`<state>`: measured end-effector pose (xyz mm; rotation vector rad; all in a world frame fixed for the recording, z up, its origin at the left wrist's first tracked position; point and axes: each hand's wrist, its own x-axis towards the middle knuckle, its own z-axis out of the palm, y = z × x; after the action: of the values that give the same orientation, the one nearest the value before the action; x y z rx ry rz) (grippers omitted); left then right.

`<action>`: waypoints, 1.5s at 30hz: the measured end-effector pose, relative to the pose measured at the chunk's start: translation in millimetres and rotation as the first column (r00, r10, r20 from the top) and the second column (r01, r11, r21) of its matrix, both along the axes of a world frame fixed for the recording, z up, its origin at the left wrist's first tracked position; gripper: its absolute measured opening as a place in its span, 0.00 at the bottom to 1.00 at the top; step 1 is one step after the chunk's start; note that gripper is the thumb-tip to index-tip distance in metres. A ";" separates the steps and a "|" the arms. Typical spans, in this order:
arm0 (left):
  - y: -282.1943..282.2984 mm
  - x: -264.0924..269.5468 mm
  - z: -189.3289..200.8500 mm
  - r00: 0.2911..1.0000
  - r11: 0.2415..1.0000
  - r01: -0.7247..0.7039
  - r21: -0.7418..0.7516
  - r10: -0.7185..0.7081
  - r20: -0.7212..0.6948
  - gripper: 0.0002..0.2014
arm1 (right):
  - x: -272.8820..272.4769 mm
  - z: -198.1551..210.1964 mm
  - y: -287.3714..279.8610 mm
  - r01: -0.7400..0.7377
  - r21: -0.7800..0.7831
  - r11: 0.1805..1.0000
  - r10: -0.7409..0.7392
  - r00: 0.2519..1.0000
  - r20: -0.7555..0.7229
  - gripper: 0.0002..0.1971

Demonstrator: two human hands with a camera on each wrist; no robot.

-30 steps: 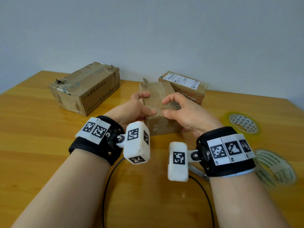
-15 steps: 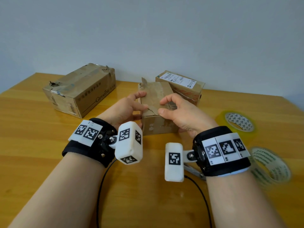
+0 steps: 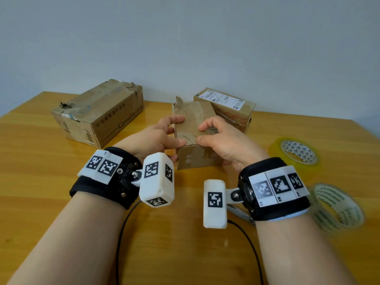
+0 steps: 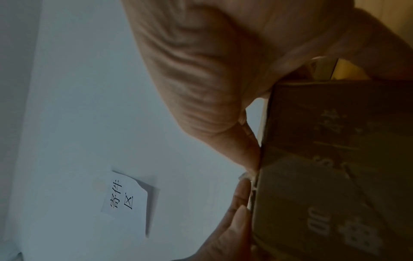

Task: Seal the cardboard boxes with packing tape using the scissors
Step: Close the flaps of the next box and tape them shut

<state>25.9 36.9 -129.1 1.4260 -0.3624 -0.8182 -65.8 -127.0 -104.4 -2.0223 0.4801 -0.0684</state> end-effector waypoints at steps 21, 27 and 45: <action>5.4 -4.8 31.7 0.956 0.965 -0.262 -0.027 0.263 0.134 0.21 | -24.9 19.1 -19.5 0.134 -0.037 0.990 -0.129 0.985 0.114 0.15; -11.5 -34.3 42.4 0.945 0.967 -0.236 -0.097 0.252 0.207 0.20 | -52.8 25.8 -32.2 0.219 -0.026 0.975 -0.217 0.974 0.059 0.13; -59.7 -97.5 44.5 0.972 0.979 -0.130 -0.155 0.156 0.174 0.12 | -152.7 32.5 -78.7 0.193 -0.444 0.875 -0.384 0.834 -0.395 0.19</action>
<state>-71.6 -22.7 -84.6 1.3803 -0.4455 -0.5330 -218.5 -205.7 -71.9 -2.3382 1.1756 0.1632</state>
